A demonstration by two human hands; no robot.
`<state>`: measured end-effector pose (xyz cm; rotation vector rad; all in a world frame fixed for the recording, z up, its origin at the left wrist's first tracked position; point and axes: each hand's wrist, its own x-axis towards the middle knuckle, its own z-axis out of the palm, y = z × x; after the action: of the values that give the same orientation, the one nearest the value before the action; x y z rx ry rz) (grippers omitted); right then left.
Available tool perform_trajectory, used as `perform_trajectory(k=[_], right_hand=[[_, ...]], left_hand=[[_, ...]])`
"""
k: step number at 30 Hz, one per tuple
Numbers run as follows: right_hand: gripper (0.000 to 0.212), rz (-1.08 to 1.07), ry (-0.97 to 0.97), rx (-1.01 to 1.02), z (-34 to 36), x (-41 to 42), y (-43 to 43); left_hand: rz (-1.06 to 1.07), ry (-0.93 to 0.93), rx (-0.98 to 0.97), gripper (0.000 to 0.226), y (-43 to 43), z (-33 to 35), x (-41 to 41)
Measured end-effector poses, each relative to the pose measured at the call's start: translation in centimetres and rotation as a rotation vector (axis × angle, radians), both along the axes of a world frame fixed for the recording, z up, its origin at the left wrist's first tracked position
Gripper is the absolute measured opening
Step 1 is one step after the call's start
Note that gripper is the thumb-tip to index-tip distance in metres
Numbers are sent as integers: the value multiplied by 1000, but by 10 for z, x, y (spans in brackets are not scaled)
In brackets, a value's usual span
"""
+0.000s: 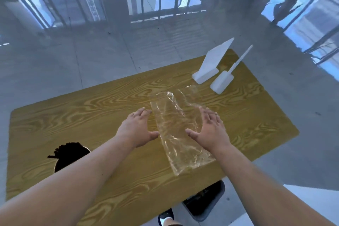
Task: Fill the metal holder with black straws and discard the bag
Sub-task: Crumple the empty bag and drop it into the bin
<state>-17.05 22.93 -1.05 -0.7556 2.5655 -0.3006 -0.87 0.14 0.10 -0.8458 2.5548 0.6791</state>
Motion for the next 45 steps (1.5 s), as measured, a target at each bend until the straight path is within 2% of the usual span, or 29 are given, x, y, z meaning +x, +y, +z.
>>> perform_trajectory(k=[7, 11, 13, 16, 19, 22, 26, 30, 32, 34, 38, 41, 43, 45], right_hand=[[116, -160, -222, 34, -37, -43, 30], [104, -262, -317, 7, -54, -61, 30], [94, -333, -336, -36, -59, -68, 28], [82, -418, -323, -61, -64, -78, 23], [71, -486, -345, -77, -68, -85, 19], [52, -525, -382, -61, -73, -87, 15], [7, -496, -435, -34, -76, -82, 14], [7, -502, -429, -90, -71, -79, 15], [2, -621, -517, -220, -67, -75, 14], [8, -772, -654, -347, -62, -70, 13], [11, -774, -801, -264, -55, -48, 20], [11, -782, -805, -244, -49, -27, 22], [8, -787, -793, -316, -45, -14, 21], [5, -840, -850, -481, -37, -3, 18]], left_hand=[[97, -255, 150, 103, 25, -45, -40], [205, -267, 222, 100, 28, -62, -56], [294, -259, 205, 88, 28, -66, -61], [423, -242, 189, 48, 24, -72, -68], [482, -247, 314, 36, 22, -77, -71], [527, -186, 367, 21, 20, -83, -69], [601, -66, 421, 5, 16, -88, -62], [629, 48, 483, 5, 11, -77, -56], [644, 98, 510, 5, 7, -69, -53], [646, 129, 526, 5, 5, -60, -48], [605, 193, 567, 3, 7, -39, -38], [606, 271, 676, 9, 9, -20, -30], [632, 326, 756, 5, 9, -8, -23], [679, 401, 836, 1, 6, 7, -12]])
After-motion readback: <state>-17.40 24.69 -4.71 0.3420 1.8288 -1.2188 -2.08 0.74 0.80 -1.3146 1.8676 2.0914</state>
